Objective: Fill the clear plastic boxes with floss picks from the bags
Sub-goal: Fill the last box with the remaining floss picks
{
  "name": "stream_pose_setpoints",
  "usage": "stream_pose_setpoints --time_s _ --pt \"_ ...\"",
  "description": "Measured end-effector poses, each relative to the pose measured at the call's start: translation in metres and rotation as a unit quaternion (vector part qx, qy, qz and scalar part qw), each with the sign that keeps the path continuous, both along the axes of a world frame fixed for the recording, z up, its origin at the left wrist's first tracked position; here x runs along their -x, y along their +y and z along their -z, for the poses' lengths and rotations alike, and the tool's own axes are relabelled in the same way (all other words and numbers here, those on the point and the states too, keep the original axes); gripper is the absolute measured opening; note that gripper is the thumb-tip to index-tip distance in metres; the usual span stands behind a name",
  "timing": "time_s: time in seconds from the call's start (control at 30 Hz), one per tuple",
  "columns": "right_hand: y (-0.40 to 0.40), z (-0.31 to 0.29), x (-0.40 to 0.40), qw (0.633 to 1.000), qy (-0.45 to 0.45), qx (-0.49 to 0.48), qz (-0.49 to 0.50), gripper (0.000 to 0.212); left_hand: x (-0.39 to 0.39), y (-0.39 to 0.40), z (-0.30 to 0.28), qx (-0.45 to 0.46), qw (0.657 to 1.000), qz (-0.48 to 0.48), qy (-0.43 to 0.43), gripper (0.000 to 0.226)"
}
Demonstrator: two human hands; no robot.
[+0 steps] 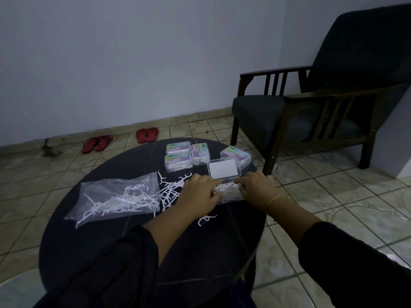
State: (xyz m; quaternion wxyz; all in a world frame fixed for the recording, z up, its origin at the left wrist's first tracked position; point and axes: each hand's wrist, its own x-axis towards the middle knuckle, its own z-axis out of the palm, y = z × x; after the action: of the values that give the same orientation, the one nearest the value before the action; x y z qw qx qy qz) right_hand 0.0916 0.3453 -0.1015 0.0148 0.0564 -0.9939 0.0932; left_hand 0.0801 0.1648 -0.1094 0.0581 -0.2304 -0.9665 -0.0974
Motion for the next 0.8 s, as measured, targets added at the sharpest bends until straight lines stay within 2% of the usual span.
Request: stream_pose_setpoints --time_s 0.13,0.2,0.33,0.47,0.67,0.8 --pt "0.002 0.001 0.0 1.0 0.011 0.014 0.006 0.037 -0.003 -0.01 0.0 -0.023 1.0 -0.013 -0.001 0.053" --pt "0.002 0.002 0.0 1.0 -0.004 0.025 0.014 0.038 -0.003 -0.013 -0.002 -0.046 0.998 -0.016 -0.028 0.046" --pt "-0.002 0.004 0.003 0.999 -0.031 0.03 0.022 0.04 0.001 -0.015 -0.006 -0.08 0.994 -0.022 -0.072 0.018" --pt "-0.01 0.004 0.003 0.999 -0.022 0.027 0.021 0.039 0.002 -0.009 -0.004 -0.114 0.992 -0.031 -0.051 0.018" --pt "-0.009 0.001 0.005 0.999 -0.035 0.027 0.026 0.044 0.007 0.005 -0.01 -0.047 0.999 -0.008 -0.026 0.022" --pt "-0.009 -0.002 0.003 0.999 -0.001 -0.034 0.04 0.042 0.006 0.007 -0.013 -0.042 0.999 -0.01 0.002 0.02"
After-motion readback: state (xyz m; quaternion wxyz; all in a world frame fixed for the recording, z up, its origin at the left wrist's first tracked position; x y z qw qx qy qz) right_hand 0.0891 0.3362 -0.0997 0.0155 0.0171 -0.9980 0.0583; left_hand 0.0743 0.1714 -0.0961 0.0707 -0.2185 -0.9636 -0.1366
